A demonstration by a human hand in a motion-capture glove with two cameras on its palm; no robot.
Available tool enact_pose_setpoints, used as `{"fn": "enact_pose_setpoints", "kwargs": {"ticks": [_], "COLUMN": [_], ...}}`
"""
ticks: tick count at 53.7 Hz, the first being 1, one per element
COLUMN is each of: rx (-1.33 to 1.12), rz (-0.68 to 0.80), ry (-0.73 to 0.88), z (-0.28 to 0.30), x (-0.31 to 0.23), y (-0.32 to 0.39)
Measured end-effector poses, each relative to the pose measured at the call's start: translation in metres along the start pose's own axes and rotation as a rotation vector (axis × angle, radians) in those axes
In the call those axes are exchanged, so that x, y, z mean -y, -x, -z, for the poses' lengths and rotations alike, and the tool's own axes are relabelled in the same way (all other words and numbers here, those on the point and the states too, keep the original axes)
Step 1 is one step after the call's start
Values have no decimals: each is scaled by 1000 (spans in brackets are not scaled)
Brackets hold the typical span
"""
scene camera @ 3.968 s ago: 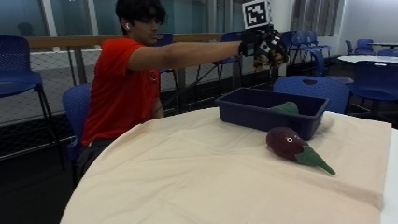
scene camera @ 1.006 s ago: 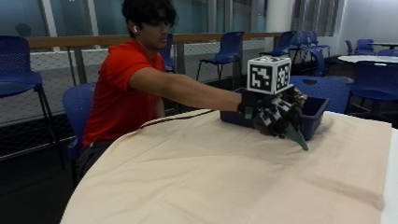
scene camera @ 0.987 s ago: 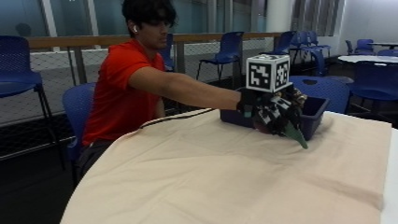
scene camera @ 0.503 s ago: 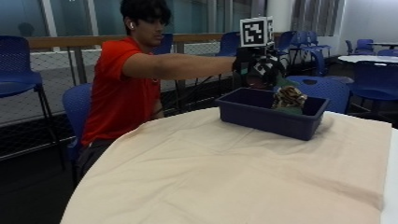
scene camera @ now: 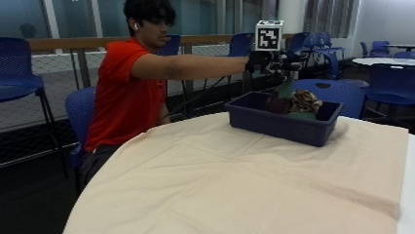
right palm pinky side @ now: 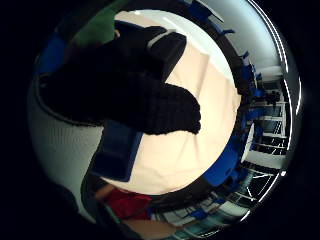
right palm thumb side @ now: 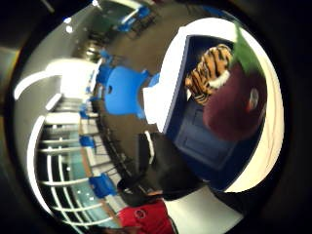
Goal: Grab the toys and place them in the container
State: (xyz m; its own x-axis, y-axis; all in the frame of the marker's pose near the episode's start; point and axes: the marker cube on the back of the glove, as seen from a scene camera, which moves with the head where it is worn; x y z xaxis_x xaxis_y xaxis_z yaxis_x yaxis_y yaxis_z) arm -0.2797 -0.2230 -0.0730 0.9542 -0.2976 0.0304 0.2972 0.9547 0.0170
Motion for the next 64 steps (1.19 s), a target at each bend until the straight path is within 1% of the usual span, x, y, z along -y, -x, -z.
{"fn": "enact_pose_setpoints", "kwargs": {"ticks": [7, 19, 26, 34, 46, 64], "rx": [-44, -31, -23, -14, -53, -54], "rz": [-55, -108, -169, -225, -277, -332], "ry": [-12, -11, -9, -17, 3, 1], "z": [4, 4, -1, -19, -52, -73], "x": [-8, -32, -50, -80, -119, -163], "y": [-30, -81, -117, -163, -206, -250]}}
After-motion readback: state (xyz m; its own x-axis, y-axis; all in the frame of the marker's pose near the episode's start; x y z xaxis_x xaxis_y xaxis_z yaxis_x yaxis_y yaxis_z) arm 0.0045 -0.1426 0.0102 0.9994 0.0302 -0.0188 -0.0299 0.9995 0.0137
